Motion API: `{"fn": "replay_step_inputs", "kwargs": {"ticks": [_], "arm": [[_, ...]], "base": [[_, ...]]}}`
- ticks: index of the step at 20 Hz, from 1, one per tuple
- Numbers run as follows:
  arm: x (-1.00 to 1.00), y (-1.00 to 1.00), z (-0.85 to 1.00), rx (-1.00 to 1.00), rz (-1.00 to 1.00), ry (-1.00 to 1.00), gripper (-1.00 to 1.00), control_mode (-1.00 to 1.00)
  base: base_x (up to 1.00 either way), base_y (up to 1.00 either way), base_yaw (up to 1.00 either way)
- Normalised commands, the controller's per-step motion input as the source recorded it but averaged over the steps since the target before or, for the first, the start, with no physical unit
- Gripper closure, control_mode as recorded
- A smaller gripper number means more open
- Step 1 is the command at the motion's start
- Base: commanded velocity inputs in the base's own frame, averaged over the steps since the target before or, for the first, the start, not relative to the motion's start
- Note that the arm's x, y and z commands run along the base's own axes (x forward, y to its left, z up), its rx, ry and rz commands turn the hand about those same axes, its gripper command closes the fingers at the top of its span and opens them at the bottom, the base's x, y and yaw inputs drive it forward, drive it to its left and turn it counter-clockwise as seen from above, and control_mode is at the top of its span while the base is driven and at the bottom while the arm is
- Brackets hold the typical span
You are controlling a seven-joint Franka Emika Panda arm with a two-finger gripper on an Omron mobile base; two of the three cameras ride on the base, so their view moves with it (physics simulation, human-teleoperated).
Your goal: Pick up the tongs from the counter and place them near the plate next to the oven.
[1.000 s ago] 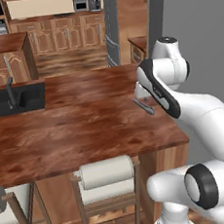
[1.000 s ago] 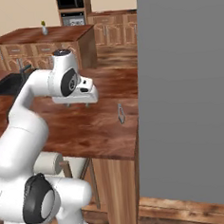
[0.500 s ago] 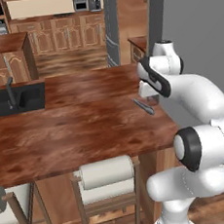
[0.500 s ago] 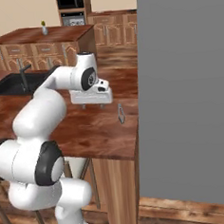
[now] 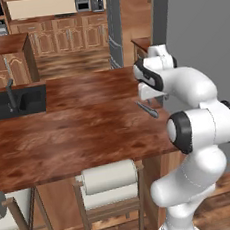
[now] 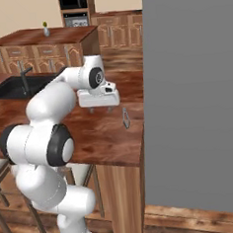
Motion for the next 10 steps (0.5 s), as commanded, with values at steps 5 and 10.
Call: {"fn": "replay_step_inputs", "kwargs": {"ticks": [5,10], "arm": [[0.22,-0.02,-0.28,-0.13,0.0,0.0,-1.0,-1.0],[0.22,-0.04,-0.15,-0.03,0.01,0.0,-1.0,-1.0]], "base": [[0.0,0.0,0.0],[0.0,0.0,0.0]]}}
